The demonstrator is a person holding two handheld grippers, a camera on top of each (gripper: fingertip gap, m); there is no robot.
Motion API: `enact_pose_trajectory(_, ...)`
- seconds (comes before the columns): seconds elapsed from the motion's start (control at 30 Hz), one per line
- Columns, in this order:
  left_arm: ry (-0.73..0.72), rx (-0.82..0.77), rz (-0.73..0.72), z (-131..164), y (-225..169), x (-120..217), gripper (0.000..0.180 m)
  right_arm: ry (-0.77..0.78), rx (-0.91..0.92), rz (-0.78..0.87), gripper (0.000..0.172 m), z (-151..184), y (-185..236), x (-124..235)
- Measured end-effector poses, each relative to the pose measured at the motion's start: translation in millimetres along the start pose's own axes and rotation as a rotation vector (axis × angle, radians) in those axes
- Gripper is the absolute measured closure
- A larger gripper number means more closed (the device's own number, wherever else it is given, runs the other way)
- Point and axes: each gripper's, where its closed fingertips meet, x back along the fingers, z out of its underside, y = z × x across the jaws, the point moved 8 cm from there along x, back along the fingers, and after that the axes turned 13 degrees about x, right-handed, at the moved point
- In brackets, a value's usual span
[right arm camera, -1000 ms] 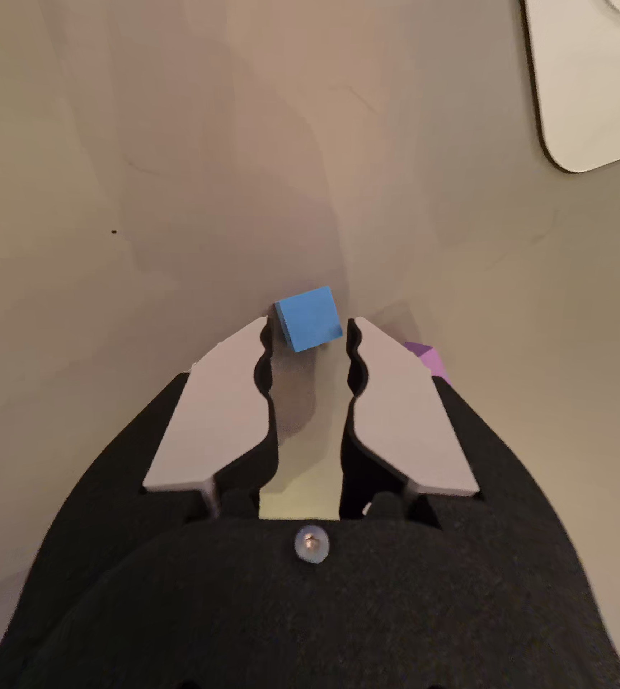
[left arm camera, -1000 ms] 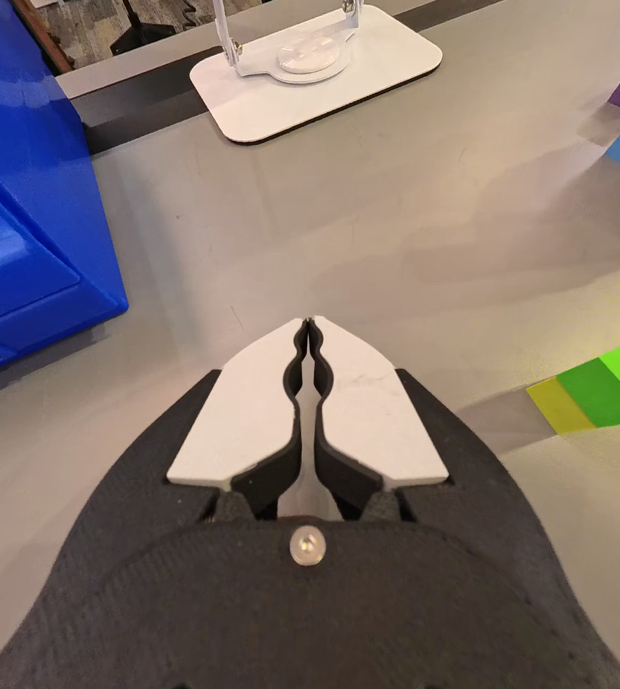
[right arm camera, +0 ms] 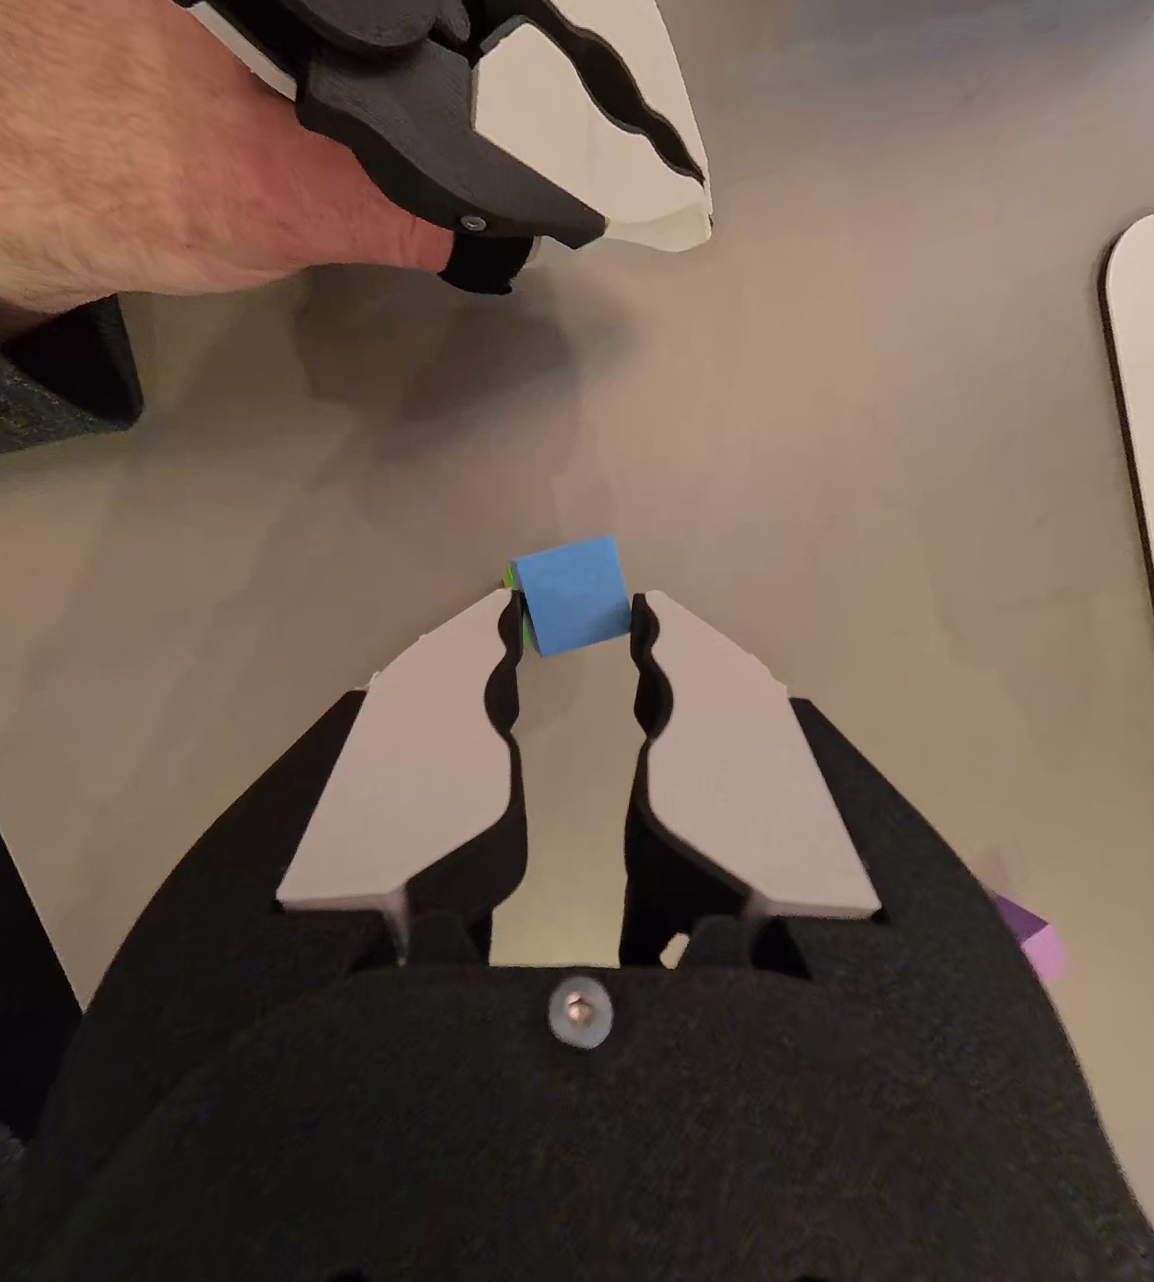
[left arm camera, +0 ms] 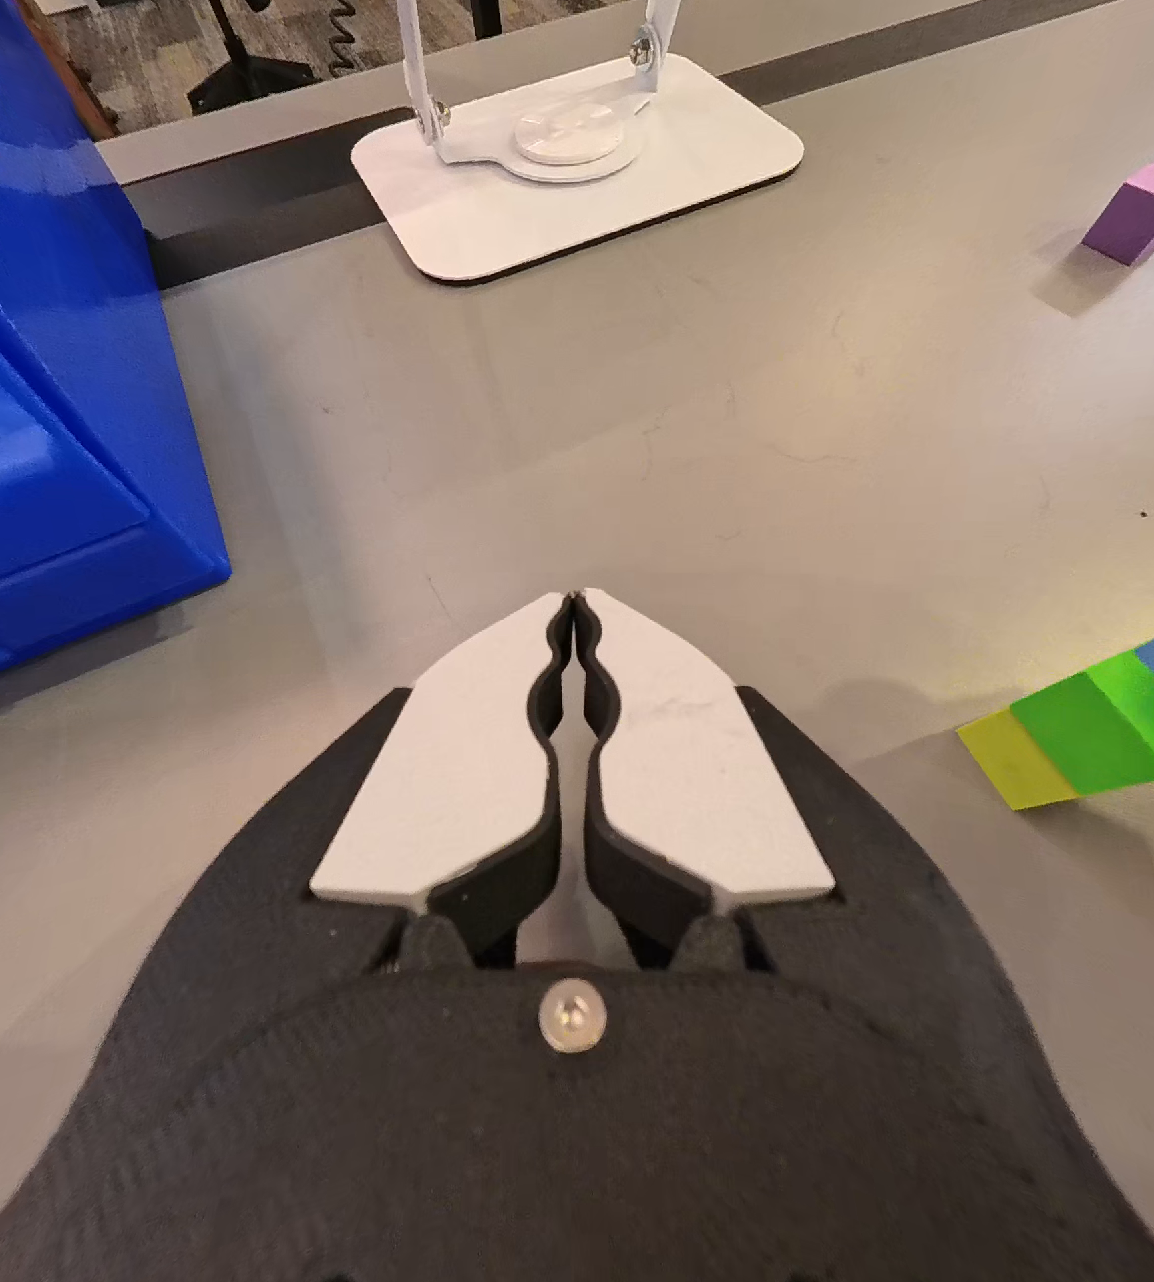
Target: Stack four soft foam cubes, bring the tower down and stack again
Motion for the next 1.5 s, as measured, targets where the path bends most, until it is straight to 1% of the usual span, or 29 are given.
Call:
enact_pose_trajectory(0.3, -0.001, 0.012, 0.005, 0, 1, 0, 0.18, 0.045, 0.009, -0.01, 0.142, 0, 1, -5)
enact_pose_trajectory(0.63, -0.001, 0.011, 0.005, 0, 1, 0, 0.18, 0.042, -0.01, -0.024, 0.142, 3, 0, -9)
enact_pose_trajectory(0.77, 0.0, 0.012, 0.007, 0, 1, 0, 0.18, 0.039, -0.004, -0.011, 0.127, 3, -1, -8)
enact_pose_trajectory(0.87, -0.001, 0.014, 0.01, 0, 1, 1, 0.18, 0.014, -0.009, -0.008, 0.123, 4, -5, 2)
enact_pose_trajectory(0.93, -0.002, 0.016, 0.011, 0, 2, 1, 0.18, -0.014, -0.016, 0.022, 0.122, 9, -16, 17)
enact_pose_trajectory(1.0, -0.004, 0.017, 0.013, 0, 2, 1, 0.18, -0.054, -0.039, 0.049, 0.122, 23, -35, 35)
enact_pose_trajectory(1.07, -0.004, 0.017, 0.015, 0, 2, 1, 0.18, -0.067, -0.03, 0.103, 0.123, 47, -60, 49)
enact_pose_trajectory(1.13, -0.001, 0.015, 0.015, 0, 2, 1, 0.18, 0.011, -0.014, 0.15, 0.124, 81, -89, 53)
enact_pose_trajectory(1.2, 0.0, 0.014, 0.014, 0, 2, 1, 0.18, 0.089, 0.035, 0.147, 0.123, 116, -111, 51)
enact_pose_trajectory(1.3, 0.002, 0.014, 0.013, 0, 2, 0, 0.18, 0.138, 0.09, 0.096, 0.125, 155, -133, 41)
enact_pose_trajectory(1.4, 0.006, 0.017, 0.013, 0, 2, 0, 0.18, 0.161, 0.132, 0.042, 0.125, 180, -144, 28)
enact_pose_trajectory(1.5, 0.007, 0.016, 0.012, 0, 2, 0, 0.18, 0.217, 0.162, 0.004, 0.126, 196, -152, 15)
